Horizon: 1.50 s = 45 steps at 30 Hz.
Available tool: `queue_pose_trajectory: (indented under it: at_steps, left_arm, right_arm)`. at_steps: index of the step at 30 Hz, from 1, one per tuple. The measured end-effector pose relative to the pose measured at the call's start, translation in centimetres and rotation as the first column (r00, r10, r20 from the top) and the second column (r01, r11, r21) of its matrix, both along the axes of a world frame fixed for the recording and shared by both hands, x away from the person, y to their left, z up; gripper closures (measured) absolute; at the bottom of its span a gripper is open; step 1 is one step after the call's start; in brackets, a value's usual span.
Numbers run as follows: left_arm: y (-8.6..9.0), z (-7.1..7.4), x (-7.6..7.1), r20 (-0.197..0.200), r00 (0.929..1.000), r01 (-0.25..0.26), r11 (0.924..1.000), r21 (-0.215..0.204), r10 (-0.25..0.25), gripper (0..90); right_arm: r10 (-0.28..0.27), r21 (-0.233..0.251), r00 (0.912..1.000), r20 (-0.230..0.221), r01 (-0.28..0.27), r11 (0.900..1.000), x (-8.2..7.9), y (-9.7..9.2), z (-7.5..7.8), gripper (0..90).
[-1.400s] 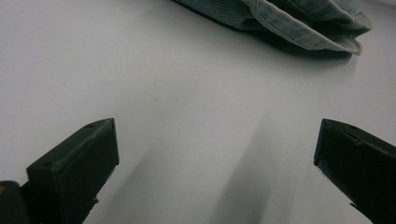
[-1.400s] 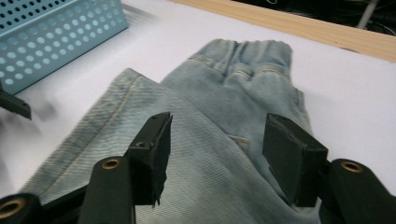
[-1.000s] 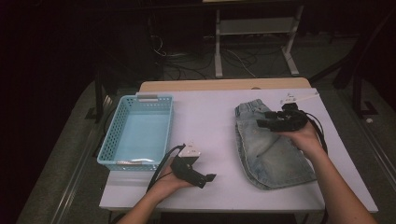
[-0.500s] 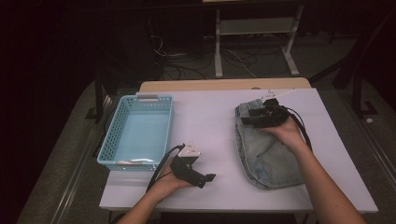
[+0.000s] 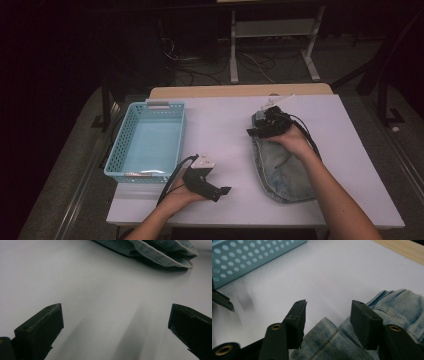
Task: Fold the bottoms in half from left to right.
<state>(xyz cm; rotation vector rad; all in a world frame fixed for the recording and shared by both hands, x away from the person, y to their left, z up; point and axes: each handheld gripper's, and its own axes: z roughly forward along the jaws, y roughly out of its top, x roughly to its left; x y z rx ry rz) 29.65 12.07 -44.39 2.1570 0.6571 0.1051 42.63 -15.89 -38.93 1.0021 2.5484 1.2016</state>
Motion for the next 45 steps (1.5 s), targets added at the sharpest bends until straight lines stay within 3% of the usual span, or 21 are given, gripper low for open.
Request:
queue_pose_trajectory:
  at_steps: [8, 14, 22, 28, 45]
  left_arm:
    - [0.0, 0.0, 0.0, 0.000, 1.0000, -0.002, 1.0000, 0.001, 0.002, 0.0]
    - [0.0, 0.0, 0.0, 0.000, 1.0000, -0.001, 1.0000, 0.002, 0.001, 0.0]
    - [0.0, 0.0, 0.0, 0.002, 1.0000, -0.002, 1.0000, 0.004, 0.002, 0.0]
    - [0.0, 0.0, 0.0, 0.001, 1.0000, -0.002, 1.0000, 0.003, 0.002, 0.0]
    - [0.1, 0.0, 0.0, 0.001, 1.0000, -0.003, 1.0000, 0.000, 0.003, 0.0]
  right_arm:
    - [0.026, -0.069, 0.9996, 0.006, -0.026, 0.9973, -0.2, 0.2, -0.4, 73.3]
    - [0.032, -0.042, 0.9993, 0.017, -0.032, 0.9986, -0.6, -0.5, -0.4, 81.2]
    - [0.028, 0.030, 0.9986, 0.045, -0.029, 0.9991, -1.6, -1.9, 0.8, 82.6]
    - [0.027, 0.052, 0.9981, 0.055, -0.030, 0.9982, -2.2, -2.9, 1.3, 82.8]
    - [0.014, 0.062, 0.9982, 0.059, -0.018, 0.9979, -3.7, -5.1, 1.2, 82.9]
